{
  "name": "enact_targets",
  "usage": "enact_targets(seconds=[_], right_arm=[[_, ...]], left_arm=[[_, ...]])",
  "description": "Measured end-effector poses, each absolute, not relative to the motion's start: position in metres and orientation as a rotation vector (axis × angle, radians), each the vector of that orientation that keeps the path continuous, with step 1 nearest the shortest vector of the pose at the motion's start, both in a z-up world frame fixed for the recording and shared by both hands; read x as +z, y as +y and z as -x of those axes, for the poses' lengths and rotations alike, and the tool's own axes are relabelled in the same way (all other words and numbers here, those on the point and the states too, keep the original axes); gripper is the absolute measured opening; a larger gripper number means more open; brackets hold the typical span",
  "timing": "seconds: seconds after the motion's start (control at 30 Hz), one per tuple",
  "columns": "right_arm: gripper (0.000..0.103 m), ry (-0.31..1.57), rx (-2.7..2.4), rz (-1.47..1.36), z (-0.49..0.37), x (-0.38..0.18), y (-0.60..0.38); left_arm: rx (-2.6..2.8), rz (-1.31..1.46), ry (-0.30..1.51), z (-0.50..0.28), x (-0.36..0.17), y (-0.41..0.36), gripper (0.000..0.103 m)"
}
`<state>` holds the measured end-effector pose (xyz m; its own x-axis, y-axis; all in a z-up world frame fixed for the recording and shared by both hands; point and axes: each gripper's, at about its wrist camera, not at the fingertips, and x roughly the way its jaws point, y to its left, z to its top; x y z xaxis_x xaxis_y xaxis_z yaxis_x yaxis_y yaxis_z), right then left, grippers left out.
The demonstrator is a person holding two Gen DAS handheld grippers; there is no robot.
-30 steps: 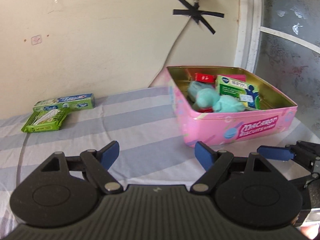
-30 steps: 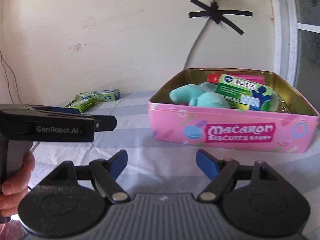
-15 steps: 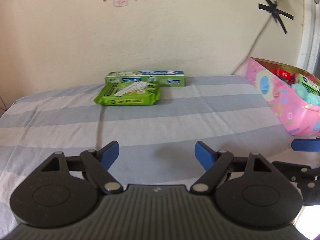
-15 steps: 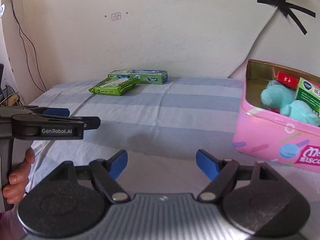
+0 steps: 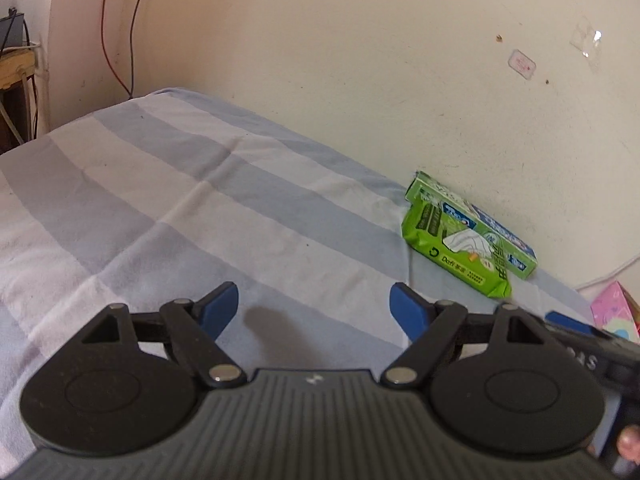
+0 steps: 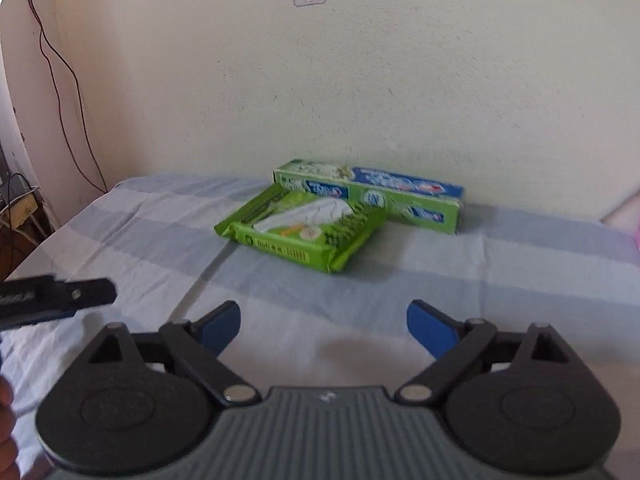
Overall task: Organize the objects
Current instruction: 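Move the left gripper to the green Dorf wipes pack, then grasp the wipes pack with the left gripper and lift it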
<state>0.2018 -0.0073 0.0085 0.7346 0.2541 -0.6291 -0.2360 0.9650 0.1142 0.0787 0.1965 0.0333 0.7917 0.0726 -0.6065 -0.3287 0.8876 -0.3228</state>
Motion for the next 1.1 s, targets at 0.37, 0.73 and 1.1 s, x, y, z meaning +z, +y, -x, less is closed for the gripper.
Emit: enact_targets(seconds=[0.37, 0.73, 1.1], right_arm=[[0.085, 0.762, 0.295, 0.07, -0.319, 0.0, 0.046], [0.084, 0.916, 0.579, 0.009, -0.282, -0.004, 0.023], [0.103, 0.711, 0.639, -0.016, -0.111, 0.006, -0.04]], left_arm=[[0.184, 0.523, 0.654, -0.082, 0.031, 0.204, 0.084], [0.187, 0.53, 0.66, -0.084, 0.026, 0.209, 0.084], [-0.156, 0.368, 0.729, -0.086, 0.023, 0.153, 0.084]])
